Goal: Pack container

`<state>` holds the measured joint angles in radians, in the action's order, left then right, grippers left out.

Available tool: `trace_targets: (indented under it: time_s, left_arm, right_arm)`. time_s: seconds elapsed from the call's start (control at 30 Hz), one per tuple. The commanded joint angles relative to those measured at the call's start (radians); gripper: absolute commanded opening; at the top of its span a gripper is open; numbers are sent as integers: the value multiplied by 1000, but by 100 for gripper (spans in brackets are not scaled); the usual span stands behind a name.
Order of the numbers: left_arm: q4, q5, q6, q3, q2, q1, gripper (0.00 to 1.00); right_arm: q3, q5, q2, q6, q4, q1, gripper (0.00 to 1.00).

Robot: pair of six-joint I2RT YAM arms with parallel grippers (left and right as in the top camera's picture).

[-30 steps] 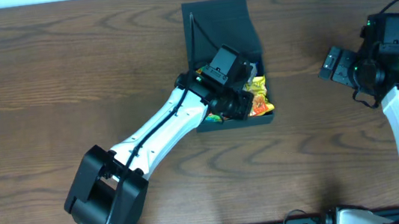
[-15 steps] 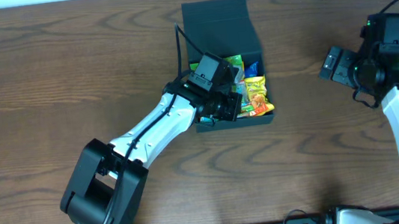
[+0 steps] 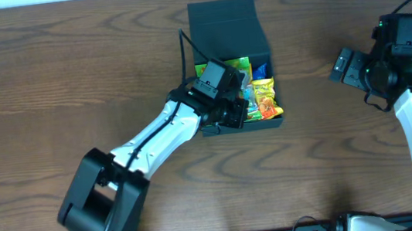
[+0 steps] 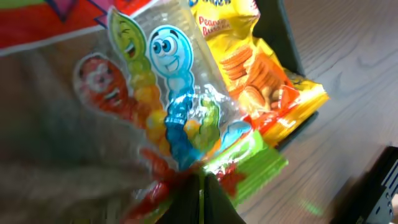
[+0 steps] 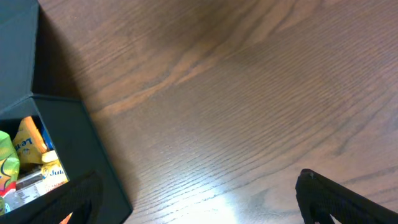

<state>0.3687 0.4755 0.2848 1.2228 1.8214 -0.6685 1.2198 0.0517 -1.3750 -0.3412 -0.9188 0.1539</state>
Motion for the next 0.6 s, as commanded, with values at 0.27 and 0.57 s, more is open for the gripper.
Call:
trace_targets:
  time_s: [0.27, 0.57]
  left_arm:
    - [90, -343, 0, 11, -431, 98, 6]
    - [494, -520, -90, 11, -629, 348, 6]
  right_arm:
    - [-5, 0, -2, -10, 1, 5, 99]
    - [-5, -20, -2, -13, 13, 5, 99]
